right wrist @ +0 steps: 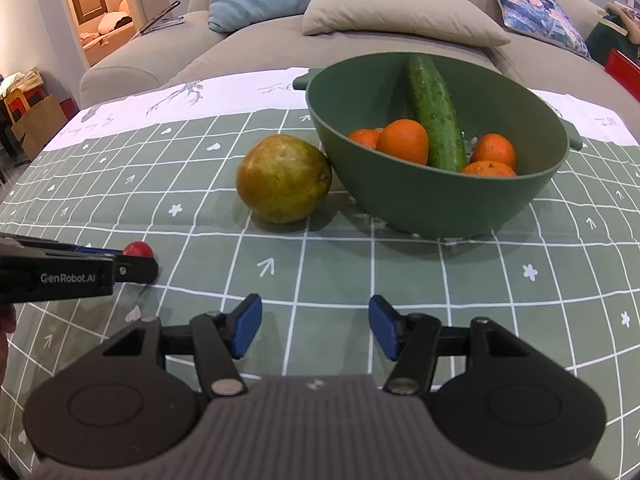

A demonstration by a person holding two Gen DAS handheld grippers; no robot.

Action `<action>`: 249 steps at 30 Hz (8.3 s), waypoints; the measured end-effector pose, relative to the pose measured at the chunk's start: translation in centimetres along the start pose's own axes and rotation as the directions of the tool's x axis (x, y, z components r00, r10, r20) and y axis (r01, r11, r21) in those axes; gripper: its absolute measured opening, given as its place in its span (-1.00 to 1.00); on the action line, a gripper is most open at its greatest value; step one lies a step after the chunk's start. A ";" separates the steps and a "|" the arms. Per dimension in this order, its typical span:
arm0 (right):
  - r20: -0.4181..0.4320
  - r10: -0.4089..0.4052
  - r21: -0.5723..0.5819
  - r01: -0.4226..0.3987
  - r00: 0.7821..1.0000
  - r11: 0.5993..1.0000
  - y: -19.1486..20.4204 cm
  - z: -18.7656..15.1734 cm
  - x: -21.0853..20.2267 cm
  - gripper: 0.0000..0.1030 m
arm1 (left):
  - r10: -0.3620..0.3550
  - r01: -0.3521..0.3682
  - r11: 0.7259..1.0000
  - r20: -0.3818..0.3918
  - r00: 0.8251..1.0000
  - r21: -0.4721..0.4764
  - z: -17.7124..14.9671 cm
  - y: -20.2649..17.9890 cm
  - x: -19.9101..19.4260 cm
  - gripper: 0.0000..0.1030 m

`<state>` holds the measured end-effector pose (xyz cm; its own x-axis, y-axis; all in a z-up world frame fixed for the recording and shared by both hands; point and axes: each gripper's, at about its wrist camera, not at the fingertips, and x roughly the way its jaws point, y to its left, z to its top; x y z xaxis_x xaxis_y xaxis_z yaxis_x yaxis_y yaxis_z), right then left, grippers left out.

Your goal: Organize fruits

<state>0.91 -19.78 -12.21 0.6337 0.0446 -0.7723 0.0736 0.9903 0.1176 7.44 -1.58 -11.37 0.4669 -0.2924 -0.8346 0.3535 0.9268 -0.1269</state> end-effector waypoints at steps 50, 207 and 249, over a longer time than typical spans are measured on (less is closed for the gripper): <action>0.024 0.077 0.118 -0.079 0.997 0.990 2.8 4.5 3.1 0.25 | 0.036 -0.034 0.989 0.013 0.999 -0.145 0.4 3.9 -4.8 -0.44; 0.407 -0.099 -0.004 0.110 0.908 0.994 1.6 2.4 -21.4 0.91 | 0.204 -0.221 0.975 0.366 0.908 0.004 1.1 -6.2 -17.5 0.92; 0.270 -0.071 0.011 0.071 0.960 0.997 1.1 -0.5 -16.1 0.91 | 0.242 -0.249 0.968 0.225 0.944 0.004 -2.3 -5.1 -14.3 0.92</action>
<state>-9.56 -19.36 0.03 0.8114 -0.0633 -0.5810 0.1268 0.9895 0.0693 -2.96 -1.56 -0.02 0.7083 -0.1046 -0.6981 0.2292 0.9694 0.0874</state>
